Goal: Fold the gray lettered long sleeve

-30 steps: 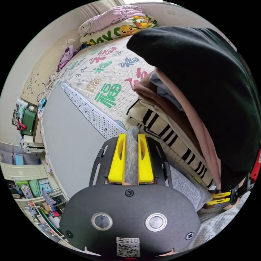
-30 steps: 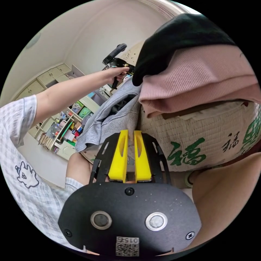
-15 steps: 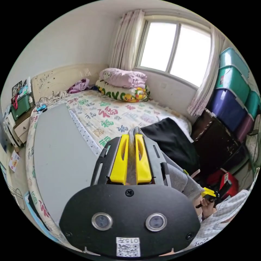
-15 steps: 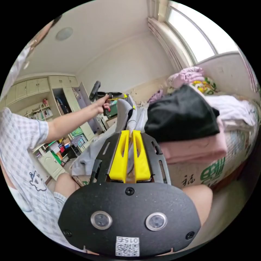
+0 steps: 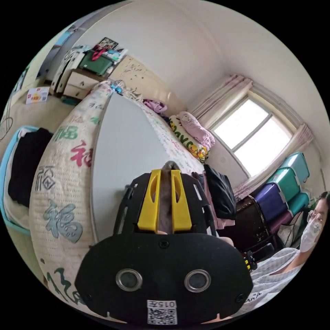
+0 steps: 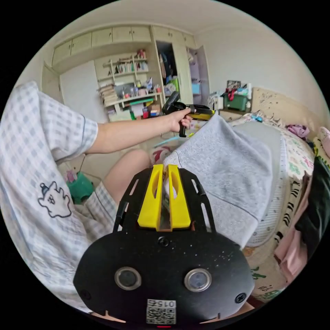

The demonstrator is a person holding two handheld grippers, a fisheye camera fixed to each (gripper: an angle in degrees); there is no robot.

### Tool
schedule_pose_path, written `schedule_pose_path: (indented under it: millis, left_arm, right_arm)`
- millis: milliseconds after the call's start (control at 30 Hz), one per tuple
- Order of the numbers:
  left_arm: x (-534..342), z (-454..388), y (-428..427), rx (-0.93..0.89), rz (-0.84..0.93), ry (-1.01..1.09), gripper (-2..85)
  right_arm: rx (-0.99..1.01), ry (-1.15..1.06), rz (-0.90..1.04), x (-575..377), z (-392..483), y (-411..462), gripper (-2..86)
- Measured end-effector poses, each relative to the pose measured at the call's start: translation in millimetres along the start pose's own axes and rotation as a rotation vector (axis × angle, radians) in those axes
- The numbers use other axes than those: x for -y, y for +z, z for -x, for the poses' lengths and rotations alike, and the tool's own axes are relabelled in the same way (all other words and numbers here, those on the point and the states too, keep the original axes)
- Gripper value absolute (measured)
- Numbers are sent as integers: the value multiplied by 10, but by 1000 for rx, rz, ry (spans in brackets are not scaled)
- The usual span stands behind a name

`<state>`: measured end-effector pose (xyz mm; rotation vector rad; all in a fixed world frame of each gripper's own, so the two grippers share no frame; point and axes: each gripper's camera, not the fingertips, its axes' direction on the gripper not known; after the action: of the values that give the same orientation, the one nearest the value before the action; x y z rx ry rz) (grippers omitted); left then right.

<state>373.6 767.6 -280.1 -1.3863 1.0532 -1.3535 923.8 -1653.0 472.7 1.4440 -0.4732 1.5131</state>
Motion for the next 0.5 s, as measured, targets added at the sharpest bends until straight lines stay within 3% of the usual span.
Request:
schedule_pose_path:
  millis: [133, 233, 500]
  left_arm:
    - [-234, 604, -285, -9, 10, -77, 146]
    - [-2, 726, -321, -144, 84, -117, 174]
    - [372, 431, -139, -43, 74, -95, 56]
  right_arm:
    - [-25, -36, 137, -48, 272, 389, 21]
    - [-8, -29, 173, -57, 253, 395, 22]
    - [213, 89, 139, -30, -81, -126, 23]
